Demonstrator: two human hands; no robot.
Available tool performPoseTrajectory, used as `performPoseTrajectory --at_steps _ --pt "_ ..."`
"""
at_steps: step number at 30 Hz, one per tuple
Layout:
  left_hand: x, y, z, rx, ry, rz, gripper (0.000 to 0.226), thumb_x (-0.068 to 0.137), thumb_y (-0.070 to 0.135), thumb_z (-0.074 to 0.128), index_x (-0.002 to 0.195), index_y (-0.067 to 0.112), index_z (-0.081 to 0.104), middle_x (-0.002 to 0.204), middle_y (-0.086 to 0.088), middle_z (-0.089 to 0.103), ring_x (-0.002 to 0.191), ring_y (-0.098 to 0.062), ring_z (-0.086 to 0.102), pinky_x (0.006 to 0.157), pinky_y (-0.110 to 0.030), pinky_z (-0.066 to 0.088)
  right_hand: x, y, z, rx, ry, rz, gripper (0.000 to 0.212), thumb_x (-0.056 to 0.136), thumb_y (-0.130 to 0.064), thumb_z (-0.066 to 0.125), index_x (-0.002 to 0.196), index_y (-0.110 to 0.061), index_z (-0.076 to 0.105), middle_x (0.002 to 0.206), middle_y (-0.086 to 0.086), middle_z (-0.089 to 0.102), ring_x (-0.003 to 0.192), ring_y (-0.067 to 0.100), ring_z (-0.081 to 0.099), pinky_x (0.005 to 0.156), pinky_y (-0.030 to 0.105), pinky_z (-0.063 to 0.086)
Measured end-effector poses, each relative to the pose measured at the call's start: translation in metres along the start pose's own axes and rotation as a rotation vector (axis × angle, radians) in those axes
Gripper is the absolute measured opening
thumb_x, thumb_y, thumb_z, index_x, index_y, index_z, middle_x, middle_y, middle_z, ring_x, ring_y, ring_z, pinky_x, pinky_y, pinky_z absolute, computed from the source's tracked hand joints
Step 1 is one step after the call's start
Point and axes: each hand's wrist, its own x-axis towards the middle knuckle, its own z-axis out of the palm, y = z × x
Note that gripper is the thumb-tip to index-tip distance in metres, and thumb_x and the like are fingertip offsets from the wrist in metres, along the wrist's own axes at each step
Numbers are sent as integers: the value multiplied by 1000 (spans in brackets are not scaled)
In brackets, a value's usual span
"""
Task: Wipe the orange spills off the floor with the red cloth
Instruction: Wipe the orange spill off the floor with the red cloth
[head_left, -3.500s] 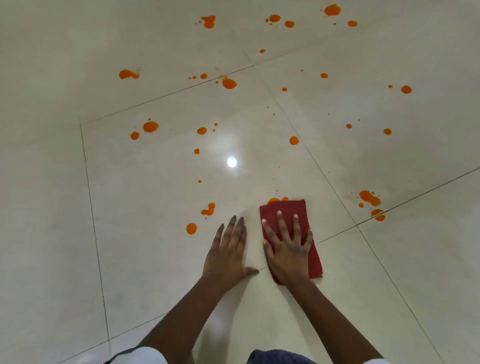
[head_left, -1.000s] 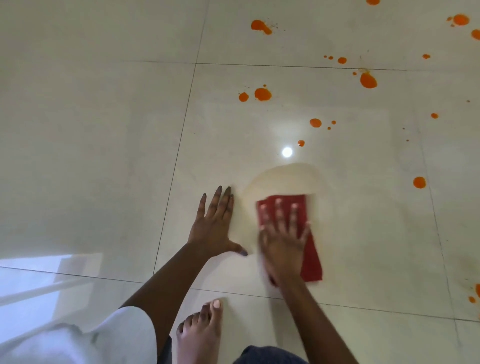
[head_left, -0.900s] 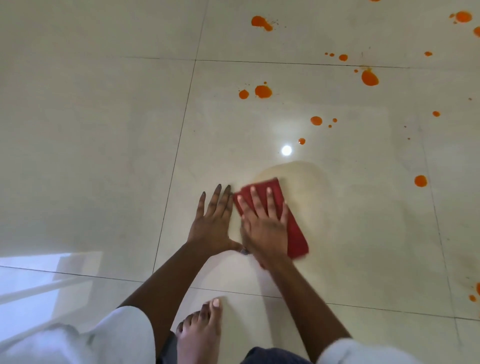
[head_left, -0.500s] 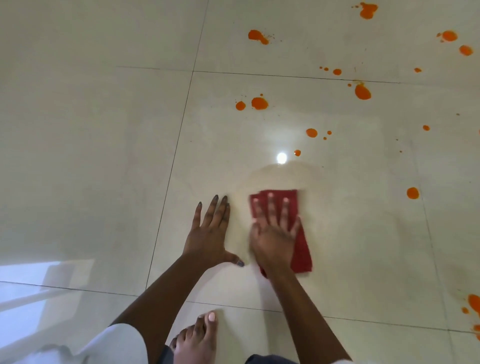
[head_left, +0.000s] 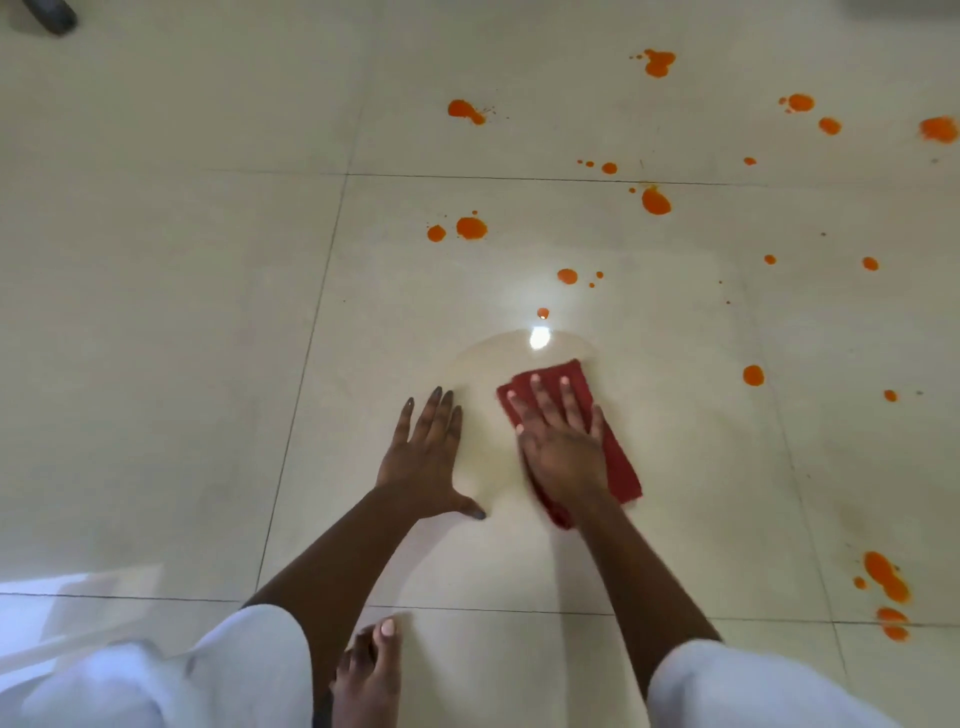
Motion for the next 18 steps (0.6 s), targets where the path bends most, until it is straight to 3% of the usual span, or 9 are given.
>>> performPoseTrajectory --at_steps 3,5,9,13,18 --pt "0 7 -9 38 -8 29 127 64 84 47 148 6 -8 155 -14 -20 141 -26 -25 113 -49 -17 -2 64 -12 66 20 324 50 99 -38 21 145 -44 2 157 -9 -6 144 23 -8 113 53 1" --pt "-1 13 -14 55 -30 54 122 68 80 49 148 8 -8 156 -12 -19 142 -24 -24 113 -48 -17 -31 74 -12 131 27 440 52 99 -37 22 146 -41 0 157 -7 -9 144 24 -11 112 55 0" --pt "-4 38 -30 21 -70 53 112 74 77 47 149 12 -5 157 -9 -16 143 -23 -21 111 -47 -17 -72 43 -8 176 -52 423 54 99 -38 24 146 -39 -3 157 -5 -14 143 26 -15 111 56 -2" --pt "-3 70 -49 -35 -98 114 106 78 74 44 149 11 -3 158 -7 -12 143 -22 -21 113 -47 -15 -71 56 -20 208 -171 351 51 100 -39 20 146 -40 -3 156 -6 -15 142 23 -18 114 51 -2" --pt "23 104 -70 -117 -71 218 101 82 66 49 149 9 -1 159 -7 -9 144 -20 -17 116 -43 -8 -93 87 -25 241 -93 539 52 99 -40 21 146 -40 -3 157 -6 -12 143 23 -15 114 47 -5"
